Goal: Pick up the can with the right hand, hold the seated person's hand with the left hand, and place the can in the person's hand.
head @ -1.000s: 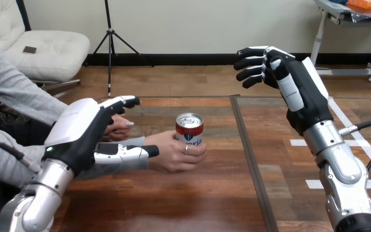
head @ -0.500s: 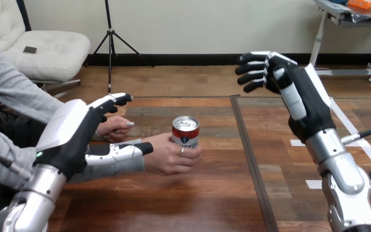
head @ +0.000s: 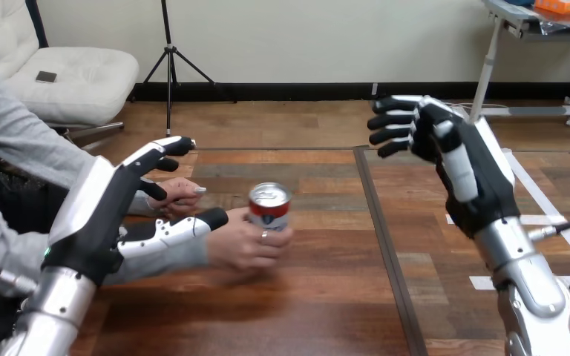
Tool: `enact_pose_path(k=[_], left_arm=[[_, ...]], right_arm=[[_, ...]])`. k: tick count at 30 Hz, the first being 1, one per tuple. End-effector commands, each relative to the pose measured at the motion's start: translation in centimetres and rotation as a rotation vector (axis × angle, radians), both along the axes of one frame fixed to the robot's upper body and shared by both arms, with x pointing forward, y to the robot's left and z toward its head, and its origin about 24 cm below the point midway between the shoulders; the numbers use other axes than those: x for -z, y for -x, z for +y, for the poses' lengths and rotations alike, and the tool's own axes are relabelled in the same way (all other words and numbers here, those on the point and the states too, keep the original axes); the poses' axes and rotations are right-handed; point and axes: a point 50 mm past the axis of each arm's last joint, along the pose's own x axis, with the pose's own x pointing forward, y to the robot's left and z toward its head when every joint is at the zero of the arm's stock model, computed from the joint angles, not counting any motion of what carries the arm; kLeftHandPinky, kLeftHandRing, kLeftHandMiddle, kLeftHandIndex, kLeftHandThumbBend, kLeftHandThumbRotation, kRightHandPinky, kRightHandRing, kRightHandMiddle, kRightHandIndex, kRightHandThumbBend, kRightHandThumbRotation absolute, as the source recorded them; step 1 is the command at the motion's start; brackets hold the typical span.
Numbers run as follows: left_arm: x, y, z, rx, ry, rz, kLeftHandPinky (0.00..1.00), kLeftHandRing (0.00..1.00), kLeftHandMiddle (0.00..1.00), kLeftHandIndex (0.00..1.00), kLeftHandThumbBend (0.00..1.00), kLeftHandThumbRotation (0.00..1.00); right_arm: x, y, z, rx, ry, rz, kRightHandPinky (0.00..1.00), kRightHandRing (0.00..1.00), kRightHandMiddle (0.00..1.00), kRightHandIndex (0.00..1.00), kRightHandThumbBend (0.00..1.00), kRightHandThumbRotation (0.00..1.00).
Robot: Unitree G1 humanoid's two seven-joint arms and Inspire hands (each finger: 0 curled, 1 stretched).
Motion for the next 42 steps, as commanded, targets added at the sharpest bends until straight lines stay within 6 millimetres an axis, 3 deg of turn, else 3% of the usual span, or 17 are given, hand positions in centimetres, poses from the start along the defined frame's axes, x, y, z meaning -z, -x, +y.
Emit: enact_pose_path(k=[1, 14, 23, 42], left_arm=[[-1.6, 0.0, -0.3, 0.036, 0.084, -0.129, 0.57, 0.77, 0.82, 0.80, 0.90, 0.62], [-0.6, 1.1, -0.3, 0.037, 0.235, -0.176, 0.65, 0.79, 0.83, 0.82, 0.88, 0.68], [-0.3, 1.8, -0.8, 0.047, 0.285, -0.170, 0.64, 0.77, 0.80, 0.79, 0.85, 0.77], [0.2, 3.1, -1.3, 0.045, 0.379, -0.135, 0.66, 0.78, 0.81, 0.79, 0.80, 0.74]], right_arm=[[-1.8, -0.2, 0.4, -0.006, -0.056, -0.101, 0.57, 0.63, 0.66, 0.68, 1.00, 1.00], [-0.7, 0.8, 0.6, -0.019, -0.089, -0.093, 0.57, 0.63, 0.67, 0.69, 0.99, 1.00], [0.0, 1.4, 0.8, -0.025, -0.126, -0.076, 0.57, 0.64, 0.68, 0.69, 0.97, 1.00], [1.1, 3.1, 1.1, -0.044, -0.148, -0.047, 0.58, 0.65, 0.69, 0.70, 0.93, 0.99]])
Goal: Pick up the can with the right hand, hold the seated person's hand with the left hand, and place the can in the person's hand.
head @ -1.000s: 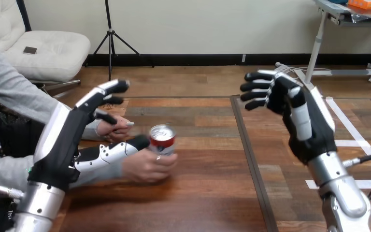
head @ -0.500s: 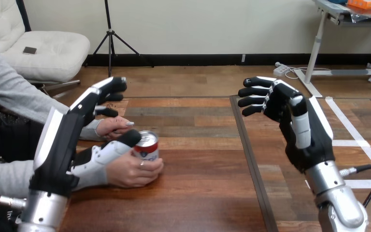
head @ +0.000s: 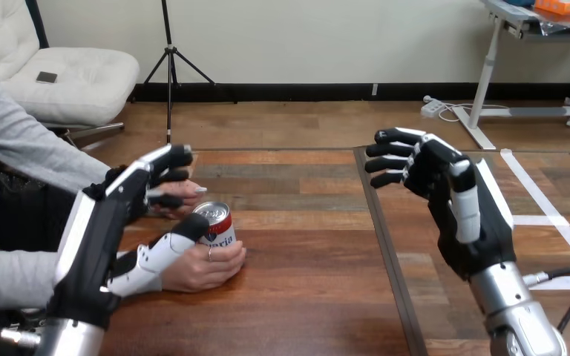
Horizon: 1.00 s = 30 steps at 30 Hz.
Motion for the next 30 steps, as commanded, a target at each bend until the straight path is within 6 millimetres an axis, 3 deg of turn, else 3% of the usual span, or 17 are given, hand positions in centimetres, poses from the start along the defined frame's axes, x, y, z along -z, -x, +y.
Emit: enact_pose_path(k=[1, 30], left_arm=[[-1.7, -0.4, -0.2, -0.009, 0.050, -0.086, 0.66, 0.78, 0.81, 0.79, 0.80, 0.74], [-1.1, 0.1, -1.2, 0.019, 0.169, -0.123, 0.59, 0.79, 0.79, 0.79, 0.77, 0.79]], right_arm=[[-1.4, -0.3, 0.4, -0.005, -0.020, -0.070, 0.58, 0.65, 0.69, 0.70, 0.93, 0.99], [0.5, 2.5, 1.6, -0.031, -0.045, 0.014, 0.62, 0.73, 0.76, 0.78, 0.89, 1.00]])
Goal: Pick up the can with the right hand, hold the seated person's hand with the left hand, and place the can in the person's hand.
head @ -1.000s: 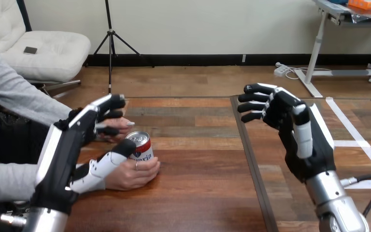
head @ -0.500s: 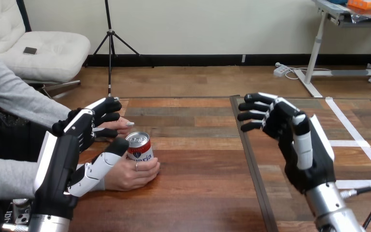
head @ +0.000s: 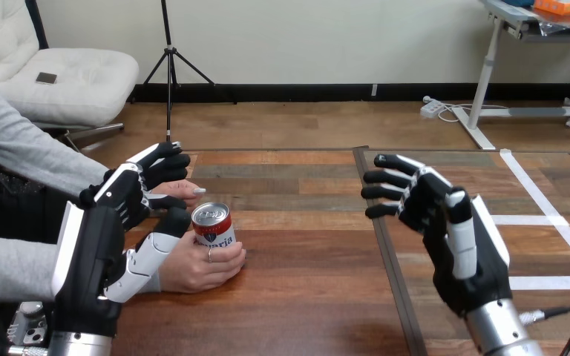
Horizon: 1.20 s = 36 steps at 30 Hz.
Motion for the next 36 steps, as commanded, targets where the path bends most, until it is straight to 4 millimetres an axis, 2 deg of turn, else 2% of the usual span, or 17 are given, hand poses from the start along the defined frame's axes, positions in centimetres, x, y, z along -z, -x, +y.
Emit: enact_pose_path(k=[1, 10, 15, 36], left_arm=[[-1.1, -0.7, -0.3, 0.024, 0.020, -0.073, 0.60, 0.80, 0.79, 0.79, 0.77, 0.79], [-0.9, -0.4, -0.5, 0.054, 0.028, -0.054, 0.66, 0.85, 0.85, 0.83, 0.77, 0.81], [-0.8, -0.4, -0.5, 0.067, 0.038, -0.054, 0.69, 0.88, 0.88, 0.86, 0.81, 0.84], [-1.0, 0.0, -0.5, 0.075, 0.076, -0.045, 0.76, 0.89, 0.90, 0.89, 0.81, 0.85]], right_arm=[[-1.4, -0.5, 0.9, -0.029, -0.009, -0.069, 0.63, 0.74, 0.77, 0.79, 0.89, 1.00], [-0.9, 0.2, 1.5, -0.057, -0.029, -0.054, 0.74, 0.83, 0.85, 0.85, 0.90, 1.00], [-0.7, 0.4, 1.8, -0.062, -0.028, -0.058, 0.80, 0.88, 0.90, 0.89, 0.91, 1.00], [-0.8, 0.6, 2.0, -0.057, -0.028, -0.072, 0.83, 0.90, 0.92, 0.91, 0.92, 1.00]])
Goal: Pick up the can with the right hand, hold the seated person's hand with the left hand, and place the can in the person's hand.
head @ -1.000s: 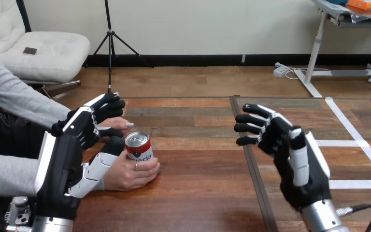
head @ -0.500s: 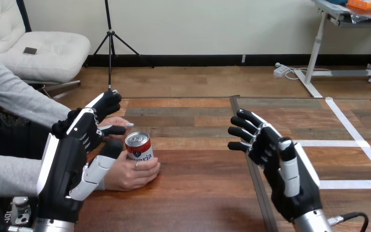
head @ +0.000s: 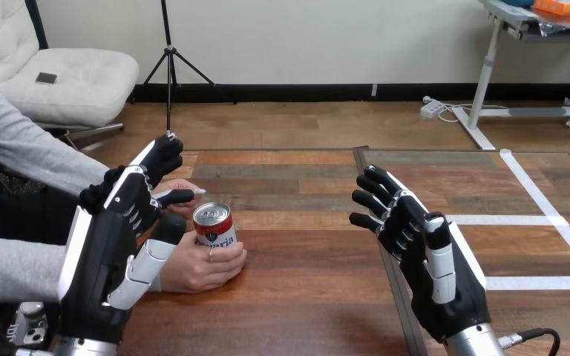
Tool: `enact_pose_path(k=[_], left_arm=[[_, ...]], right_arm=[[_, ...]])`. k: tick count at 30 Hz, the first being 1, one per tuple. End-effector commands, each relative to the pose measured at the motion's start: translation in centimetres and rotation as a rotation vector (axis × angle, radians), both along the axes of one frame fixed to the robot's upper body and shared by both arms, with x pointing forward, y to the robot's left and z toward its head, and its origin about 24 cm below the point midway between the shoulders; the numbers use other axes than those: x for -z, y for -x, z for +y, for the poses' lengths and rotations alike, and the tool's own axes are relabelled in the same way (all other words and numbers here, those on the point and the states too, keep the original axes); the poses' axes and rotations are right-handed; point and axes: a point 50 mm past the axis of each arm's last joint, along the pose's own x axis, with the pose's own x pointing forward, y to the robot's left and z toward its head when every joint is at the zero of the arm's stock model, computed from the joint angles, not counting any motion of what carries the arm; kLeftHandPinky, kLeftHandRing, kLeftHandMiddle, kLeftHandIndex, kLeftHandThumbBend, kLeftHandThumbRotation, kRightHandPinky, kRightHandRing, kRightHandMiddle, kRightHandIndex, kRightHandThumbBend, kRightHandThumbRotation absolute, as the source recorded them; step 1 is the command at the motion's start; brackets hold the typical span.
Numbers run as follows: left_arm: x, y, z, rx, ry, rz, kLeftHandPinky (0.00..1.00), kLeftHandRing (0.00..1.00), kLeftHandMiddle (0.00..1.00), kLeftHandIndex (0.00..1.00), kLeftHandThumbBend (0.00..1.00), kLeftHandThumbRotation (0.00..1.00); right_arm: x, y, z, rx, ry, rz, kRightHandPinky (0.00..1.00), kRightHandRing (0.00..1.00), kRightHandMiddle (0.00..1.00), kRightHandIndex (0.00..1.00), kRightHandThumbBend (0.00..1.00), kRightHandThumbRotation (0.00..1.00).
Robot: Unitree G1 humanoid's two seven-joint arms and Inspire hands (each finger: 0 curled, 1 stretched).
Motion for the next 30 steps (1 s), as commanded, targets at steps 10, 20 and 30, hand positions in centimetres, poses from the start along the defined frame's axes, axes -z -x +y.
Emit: enact_pose_path(k=[10, 20, 30], left_arm=[[-1.04, -0.42, -0.29, 0.020, 0.025, -0.050, 0.80, 0.90, 0.91, 0.89, 0.78, 0.85], [-0.68, -0.38, -0.54, 0.042, 0.048, -0.030, 0.80, 0.91, 0.92, 0.90, 0.77, 0.83], [-0.44, -0.49, -0.60, 0.058, 0.038, -0.038, 0.81, 0.91, 0.92, 0.90, 0.78, 0.83]], right_arm=[[-2.39, -0.80, 0.04, 0.003, 0.008, -0.117, 0.82, 0.89, 0.91, 0.90, 0.92, 1.00], [-2.27, -0.74, -0.19, 0.005, 0.009, -0.110, 0.81, 0.88, 0.90, 0.89, 0.91, 1.00], [-2.38, -0.59, -0.14, 0.021, 0.019, -0.113, 0.78, 0.86, 0.88, 0.88, 0.90, 1.00]])
